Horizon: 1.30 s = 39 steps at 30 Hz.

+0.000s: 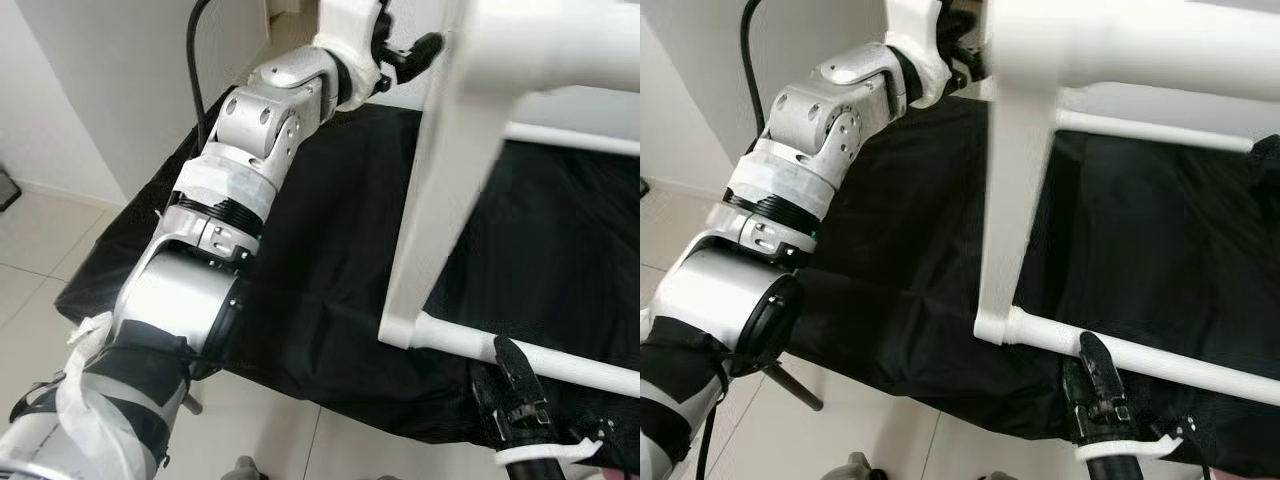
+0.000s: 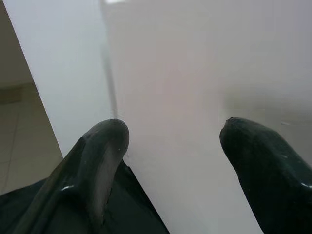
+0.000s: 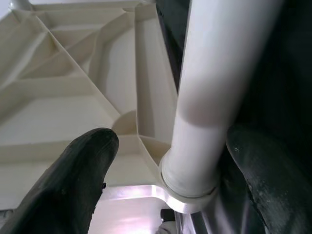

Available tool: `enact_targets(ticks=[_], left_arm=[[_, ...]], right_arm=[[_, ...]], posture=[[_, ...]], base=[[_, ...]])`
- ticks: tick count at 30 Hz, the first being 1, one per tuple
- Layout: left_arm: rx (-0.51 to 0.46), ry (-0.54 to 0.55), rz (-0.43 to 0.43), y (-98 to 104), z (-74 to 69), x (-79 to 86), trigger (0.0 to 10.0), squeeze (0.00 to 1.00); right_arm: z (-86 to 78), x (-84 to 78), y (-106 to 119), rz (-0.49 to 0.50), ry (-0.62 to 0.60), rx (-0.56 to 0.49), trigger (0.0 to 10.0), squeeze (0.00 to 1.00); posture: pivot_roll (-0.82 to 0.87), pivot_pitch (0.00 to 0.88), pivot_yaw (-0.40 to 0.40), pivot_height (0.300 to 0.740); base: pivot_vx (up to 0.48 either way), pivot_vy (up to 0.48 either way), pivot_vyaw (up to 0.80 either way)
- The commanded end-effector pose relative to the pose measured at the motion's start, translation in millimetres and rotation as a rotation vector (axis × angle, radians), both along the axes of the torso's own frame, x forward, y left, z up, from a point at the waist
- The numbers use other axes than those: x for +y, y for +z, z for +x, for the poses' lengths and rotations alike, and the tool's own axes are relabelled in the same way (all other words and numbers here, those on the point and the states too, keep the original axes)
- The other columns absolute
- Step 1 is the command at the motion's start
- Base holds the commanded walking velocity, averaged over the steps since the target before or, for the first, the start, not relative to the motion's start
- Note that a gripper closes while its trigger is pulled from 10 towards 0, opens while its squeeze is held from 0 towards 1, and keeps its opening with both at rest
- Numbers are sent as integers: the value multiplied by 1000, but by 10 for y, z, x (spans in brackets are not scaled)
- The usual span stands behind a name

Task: Building children table

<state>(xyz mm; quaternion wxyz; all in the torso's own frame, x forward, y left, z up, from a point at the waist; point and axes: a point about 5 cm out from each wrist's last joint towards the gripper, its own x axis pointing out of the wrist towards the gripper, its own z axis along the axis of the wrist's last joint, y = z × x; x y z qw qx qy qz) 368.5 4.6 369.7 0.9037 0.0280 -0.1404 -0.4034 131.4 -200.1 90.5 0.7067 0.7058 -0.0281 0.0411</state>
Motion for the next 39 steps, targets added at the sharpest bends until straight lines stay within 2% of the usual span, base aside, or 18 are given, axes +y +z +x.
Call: enact_targets(ticks=[1,6,9,12,14,16,18,20,22,24,25,27,29,33,35,37,38,39], left_arm=[[-29,-21,17,69,-21,-44,10000,0],[-29,-35,17,82,-23,-61,10000,0],[-29,-37,30,52,-16,-52,10000,0],[-21,-39,41,-1,-10,-44,10000,0],[-10,-37,52,-62,1,-25,10000,0],[-8,-37,56,-81,2,-18,10000,0],[4,-22,66,-147,22,48,10000,0],[9,-16,70,-172,31,77,10000,0],[24,3,59,-266,51,200,10000,0],[23,49,84,-385,78,317,10000,0],[23,49,84,-385,78,317,10000,0],[47,98,113,-533,105,480,10000,0],[54,111,121,-575,109,535,10000,0],[66,197,89,-660,134,834,10000,0],[66,197,89,-660,134,834,10000,0],[59,222,78,-683,116,955,10000,0],[59,222,78,-683,116,955,10000,0],[48,257,79,-749,75,1114,10000,0]], right_arm=[[-120,91,-12,78,-30,-46,10000,0],[-298,51,143,-2,-5,-155,10000,0],[-299,-38,259,-65,-19,-220,10000,0],[-214,-148,343,-127,-38,-256,10000,0],[-81,-223,452,-191,-58,-287,10000,0],[-39,-239,490,-204,-64,-299,10000,0],[122,-266,590,-269,-82,-307,10000,0],[178,-272,625,-294,-88,-309,10000,0],[325,-270,698,-334,-93,-332,10000,0],[479,-244,684,-387,-87,-290,10000,0],[479,-244,684,-387,-87,-290,10000,0],[641,-205,729,-458,-97,-271,10000,0],[690,-196,758,-475,-103,-273,10000,0],[1017,-408,1040,-555,-293,-212,10000,0],[1017,-408,1040,-555,-293,-212,10000,0],[1067,-488,1092,-628,-347,-178,10000,0],[1067,-488,1092,-628,-347,-178,10000,0],[1084,-549,1040,-717,-389,-105,10000,0]], posture=[[-92,71,50,740],[-99,72,57,740],[-103,72,62,740],[-105,70,65,740],[-105,69,61,740],[-103,67,59,740],[-94,62,50,740],[-94,62,50,740],[-93,59,46,740],[-90,56,40,740],[-90,56,40,740],[-87,51,38,740],[-84,51,37,740],[-82,48,35,740],[-82,48,35,740],[-77,47,34,740],[-77,47,34,740],[-64,38,28,740]], base=[[0,0,0],[0,0,0],[0,0,0],[0,0,0],[0,0,0],[0,0,0],[0,0,0],[0,0,0],[0,0,0],[0,0,0],[0,0,0],[0,0,0],[0,0,0],[0,0,0],[0,0,0],[0,0,0],[0,0,0],[0,0,0]])
